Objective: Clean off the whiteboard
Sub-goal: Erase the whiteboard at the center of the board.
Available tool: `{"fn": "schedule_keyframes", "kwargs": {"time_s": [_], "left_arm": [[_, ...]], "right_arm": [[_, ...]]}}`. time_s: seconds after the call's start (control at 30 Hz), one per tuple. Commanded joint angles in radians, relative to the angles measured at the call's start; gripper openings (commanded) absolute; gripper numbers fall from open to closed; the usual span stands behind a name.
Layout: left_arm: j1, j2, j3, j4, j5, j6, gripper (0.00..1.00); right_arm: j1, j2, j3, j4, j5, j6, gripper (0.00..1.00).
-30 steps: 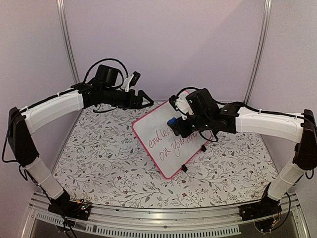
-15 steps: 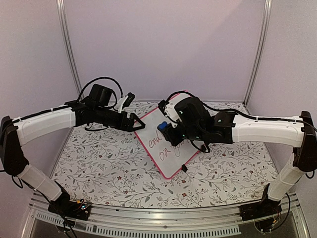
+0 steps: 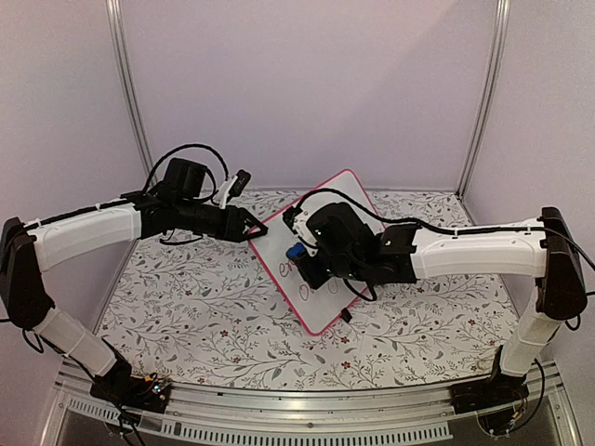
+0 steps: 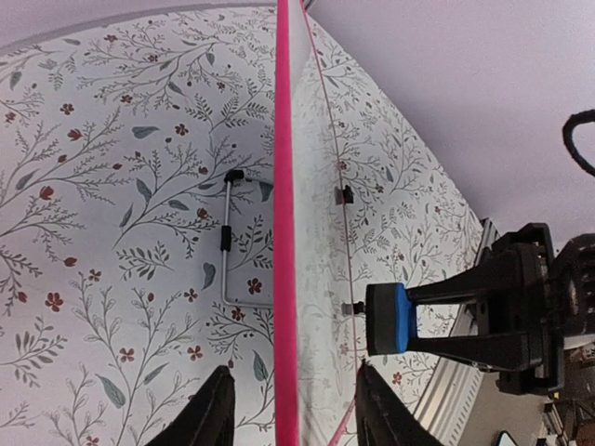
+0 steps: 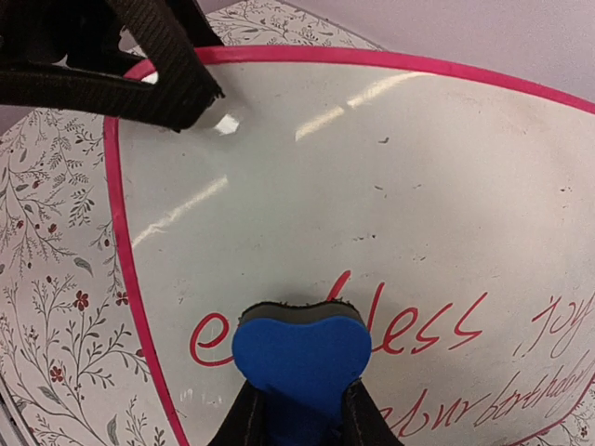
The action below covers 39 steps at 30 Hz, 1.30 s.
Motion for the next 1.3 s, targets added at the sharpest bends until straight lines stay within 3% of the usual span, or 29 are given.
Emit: {"fn": "schedule_keyframes", "kwargs": {"time_s": [0.0,0.3,0.8,1.27], "left_arm": [[0.014,-0.001,-0.017,0.041,0.035,-0.004,0.39],[0.024,0.002,-0.019,0.048,0.048,-0.016,0.2],[0.029,0.0,-0.024,0.057,0.057,-0.023,0.0],[0.03,0.0,-0.024,0.058,0.06,-0.027,0.0]], "right_arm": [[0.016,0.032,0.036,0.047,0.024,-0.001,0.0],[0.039,0.047,0.037,0.082,0.007,-0.025,0.0],[0.063,0.115,0.072,0.065,-0.007,-0.037,0.0],[0.063,0.117,0.041,0.035,0.003,-0.023,0.0]]}}
